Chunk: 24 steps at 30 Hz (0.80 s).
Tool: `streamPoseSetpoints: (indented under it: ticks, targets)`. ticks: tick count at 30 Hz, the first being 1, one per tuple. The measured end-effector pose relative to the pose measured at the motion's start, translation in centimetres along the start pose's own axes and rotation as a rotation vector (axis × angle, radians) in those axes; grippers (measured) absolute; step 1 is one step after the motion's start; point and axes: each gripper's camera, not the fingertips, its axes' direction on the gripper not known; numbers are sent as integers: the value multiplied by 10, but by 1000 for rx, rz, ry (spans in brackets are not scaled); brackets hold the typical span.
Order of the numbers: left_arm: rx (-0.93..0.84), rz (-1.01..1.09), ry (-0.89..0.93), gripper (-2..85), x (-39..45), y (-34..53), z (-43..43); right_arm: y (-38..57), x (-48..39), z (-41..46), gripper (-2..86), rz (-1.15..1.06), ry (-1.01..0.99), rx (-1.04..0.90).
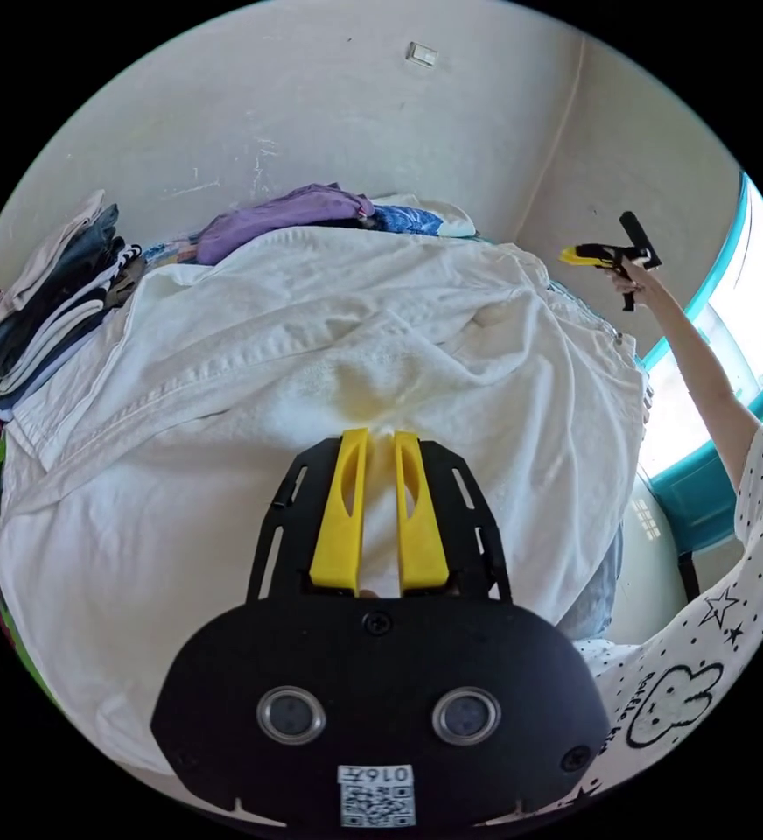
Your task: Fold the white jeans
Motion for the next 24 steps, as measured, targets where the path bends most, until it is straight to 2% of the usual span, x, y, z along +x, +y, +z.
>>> streamPoseSetpoints:
  ticks: [3, 7, 10, 11, 13, 15, 17, 20, 21, 24]
  targets:
    - [15, -26, 110, 50, -13, 1, -6, 48, -26, 4, 109, -67, 16, -130]
    - [141, -44, 345, 51, -17, 14, -27, 81, -31, 11, 105, -28, 24, -177]
    - [137, -36, 283, 51, -8, 28, -40, 90, -32, 13, 63, 6, -25, -111]
    - [132, -33, 261, 51, -7, 31, -42, 92, -35, 11, 24, -2, -16, -77]
    - [122, -41, 184, 50, -6, 43, -53, 93, -42, 3, 14, -21, 55, -56]
    - [136, -62, 156, 51, -7, 49, -60, 95, -45, -20, 9, 11, 74, 68]
    - [140, -64, 171, 54, -4, 50, -62, 96, -44, -27, 10, 57, 52, 122]
    - [100, 3, 266, 63, 18, 44, -57, 96, -50, 0, 21, 81, 137, -93]
    - [75, 54, 297, 70, 33, 42, -55, 100, -54, -2, 35, 82, 151, -102]
    - [-1, 211, 354, 84, 81, 41, -47, 126, -70, -37, 75, 32, 98, 57]
